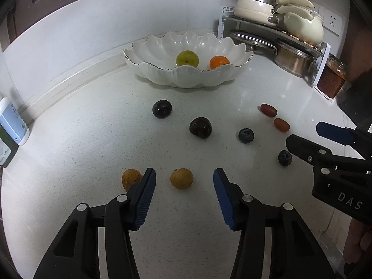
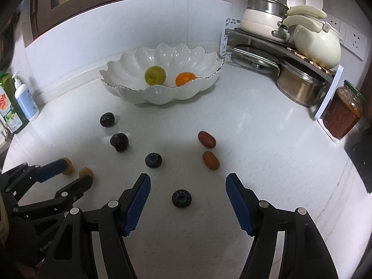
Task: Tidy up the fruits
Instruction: 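Lower the left tool around a small yellow fruit while the right tool approaches a blueberry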
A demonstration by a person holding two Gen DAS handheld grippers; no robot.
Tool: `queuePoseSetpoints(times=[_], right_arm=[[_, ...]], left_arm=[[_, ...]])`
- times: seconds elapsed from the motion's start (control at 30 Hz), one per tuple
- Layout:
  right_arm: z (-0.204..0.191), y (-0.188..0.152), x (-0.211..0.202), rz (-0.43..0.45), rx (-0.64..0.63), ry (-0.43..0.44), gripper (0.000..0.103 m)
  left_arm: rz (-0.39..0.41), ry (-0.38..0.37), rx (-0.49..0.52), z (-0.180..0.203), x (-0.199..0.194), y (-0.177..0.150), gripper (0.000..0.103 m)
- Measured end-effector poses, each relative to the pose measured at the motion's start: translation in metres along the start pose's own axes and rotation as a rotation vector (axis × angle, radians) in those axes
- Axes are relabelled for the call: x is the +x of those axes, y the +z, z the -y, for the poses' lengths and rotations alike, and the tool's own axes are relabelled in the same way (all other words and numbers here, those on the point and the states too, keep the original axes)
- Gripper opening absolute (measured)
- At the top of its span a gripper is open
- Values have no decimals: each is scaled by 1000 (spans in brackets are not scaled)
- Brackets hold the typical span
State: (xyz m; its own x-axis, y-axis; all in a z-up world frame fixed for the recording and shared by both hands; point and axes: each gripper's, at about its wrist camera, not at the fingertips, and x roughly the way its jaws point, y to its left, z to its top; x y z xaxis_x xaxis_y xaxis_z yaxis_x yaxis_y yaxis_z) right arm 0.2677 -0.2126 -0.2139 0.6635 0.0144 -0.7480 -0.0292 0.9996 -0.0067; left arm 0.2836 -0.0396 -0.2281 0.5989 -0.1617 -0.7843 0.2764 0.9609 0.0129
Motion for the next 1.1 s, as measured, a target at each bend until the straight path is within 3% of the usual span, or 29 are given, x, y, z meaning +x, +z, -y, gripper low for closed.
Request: queuePoseSetpoints(times=[0.1, 0.5, 0.77, 1.1], right_arm=[[-1, -4, 3, -8, 5, 5, 68], [-5, -12, 21, -41, 12, -3, 67], [-5, -17, 31, -71, 24, 11, 50], [-2, -21, 38, -94, 37, 33, 39]], left_arm=[[-3, -4, 9, 0, 4, -2, 44], [-12, -18, 20, -5, 16, 0, 40], [-16, -19, 21, -6, 20, 0, 36], [-27, -5, 28, -4, 25, -1, 29]])
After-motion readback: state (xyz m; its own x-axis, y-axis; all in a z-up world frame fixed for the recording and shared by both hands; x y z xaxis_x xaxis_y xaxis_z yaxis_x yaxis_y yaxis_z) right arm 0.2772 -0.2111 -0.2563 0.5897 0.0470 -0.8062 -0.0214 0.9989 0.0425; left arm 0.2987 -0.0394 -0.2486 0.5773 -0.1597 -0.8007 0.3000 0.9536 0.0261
